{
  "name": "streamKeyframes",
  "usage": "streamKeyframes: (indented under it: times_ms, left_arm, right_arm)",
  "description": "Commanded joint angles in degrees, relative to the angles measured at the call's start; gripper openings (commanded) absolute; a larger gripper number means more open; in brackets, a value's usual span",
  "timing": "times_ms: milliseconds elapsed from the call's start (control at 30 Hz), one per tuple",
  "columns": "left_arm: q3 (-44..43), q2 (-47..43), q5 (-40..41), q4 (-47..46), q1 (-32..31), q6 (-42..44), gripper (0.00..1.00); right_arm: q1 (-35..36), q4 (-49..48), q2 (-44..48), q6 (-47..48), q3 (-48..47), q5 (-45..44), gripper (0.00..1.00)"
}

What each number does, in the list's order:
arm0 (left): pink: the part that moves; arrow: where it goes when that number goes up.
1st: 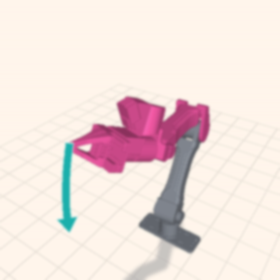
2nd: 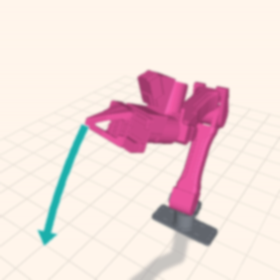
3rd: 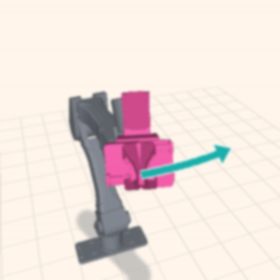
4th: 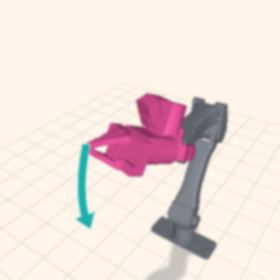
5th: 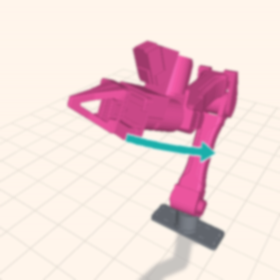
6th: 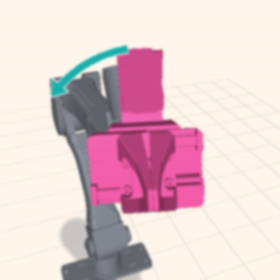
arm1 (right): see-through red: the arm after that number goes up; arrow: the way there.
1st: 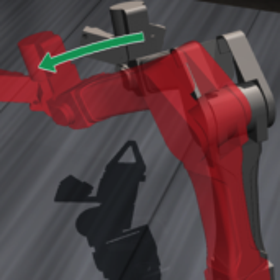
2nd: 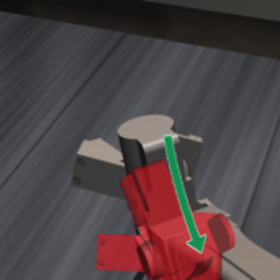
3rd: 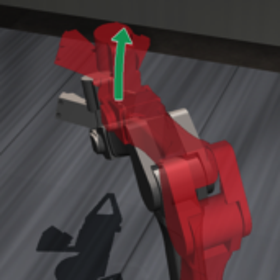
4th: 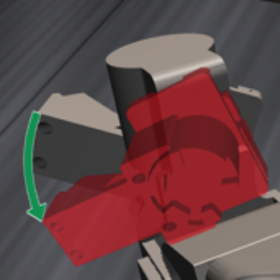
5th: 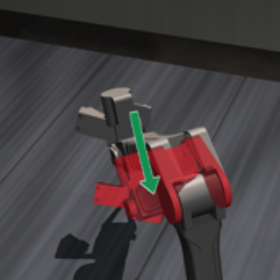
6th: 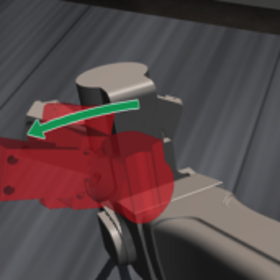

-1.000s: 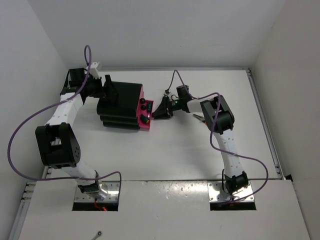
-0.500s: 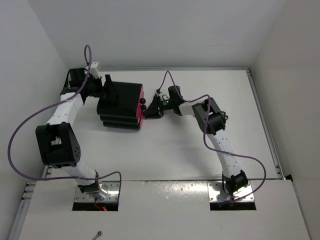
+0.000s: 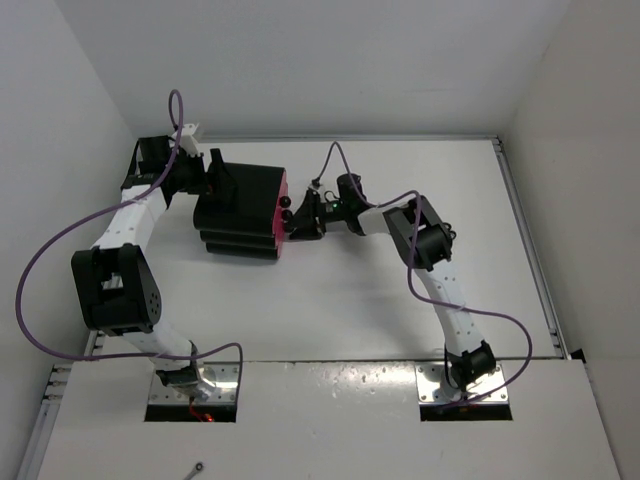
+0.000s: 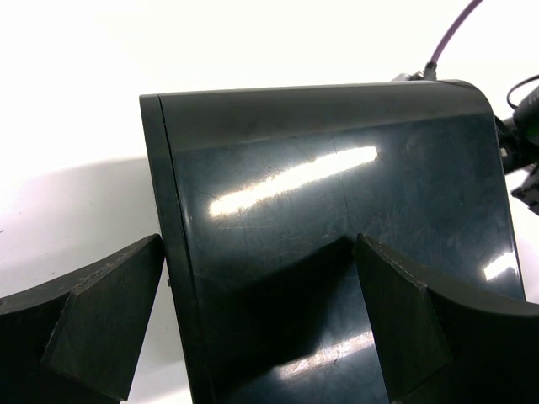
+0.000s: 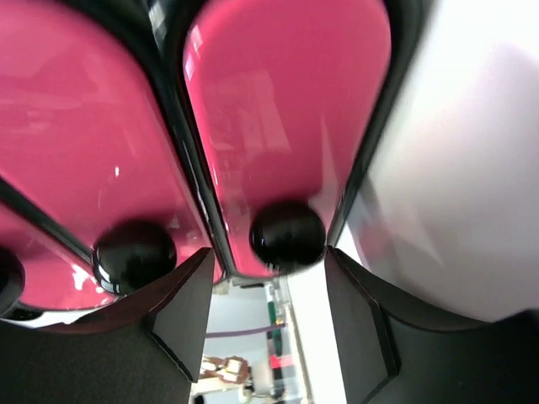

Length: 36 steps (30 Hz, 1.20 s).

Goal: Sort the tools into containers

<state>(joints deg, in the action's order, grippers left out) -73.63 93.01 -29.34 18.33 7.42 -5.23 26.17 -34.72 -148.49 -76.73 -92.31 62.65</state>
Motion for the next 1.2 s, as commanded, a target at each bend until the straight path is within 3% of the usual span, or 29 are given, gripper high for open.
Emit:
streamKeyframes:
  times_ms: [0, 133, 200, 333, 467, 533, 667, 1167]
  left_arm:
    - [3.84, 4.46, 4.12, 7.60, -1.97, 4.00, 1.00]
    - [3.84, 3.93, 4.12, 7.60, -1.97, 4.00, 1.00]
    - [3.84, 3.93, 4.12, 7.60, -1.97, 4.00, 1.00]
    - [4.37, 3.40, 4.12, 7.60, -1.97, 4.00, 1.00]
    - [4.89, 3.40, 4.12, 7.07, -1.97, 4.00, 1.00]
    - [4.89, 3.40, 4.12, 7.07, -1.97, 4.00, 1.00]
    - [4.89, 3.40, 4.12, 7.07, -1.97, 4.00, 1.00]
    - [4.37, 3.40, 4.12, 7.07, -1.97, 4.00, 1.00]
  right_arm:
    - [-1.73, -0.44, 7.05, 0.61, 5.45, -0.95, 0.52]
    - [-4.28, 0.09, 10.66, 1.93, 10.30, -0.95, 0.34]
    - [-5.17, 0.70, 12.78, 2.81, 12.06, -0.95, 0.34]
    - [-6.49, -2.10, 15.33, 3.52, 14.61, -0.95, 0.44]
    - [-5.96, -10.79, 14.63, -3.94, 13.92, -0.43, 0.58]
    - [-4.82, -17.03, 12.52, -10.09, 13.39, -0.43, 0.59]
    - [-3.76, -20.30, 11.38, -15.64, 11.38, -2.09, 0.59]
    - [-1.04, -18.55, 5.14, -17.23, 2.14, -3.15, 0.57]
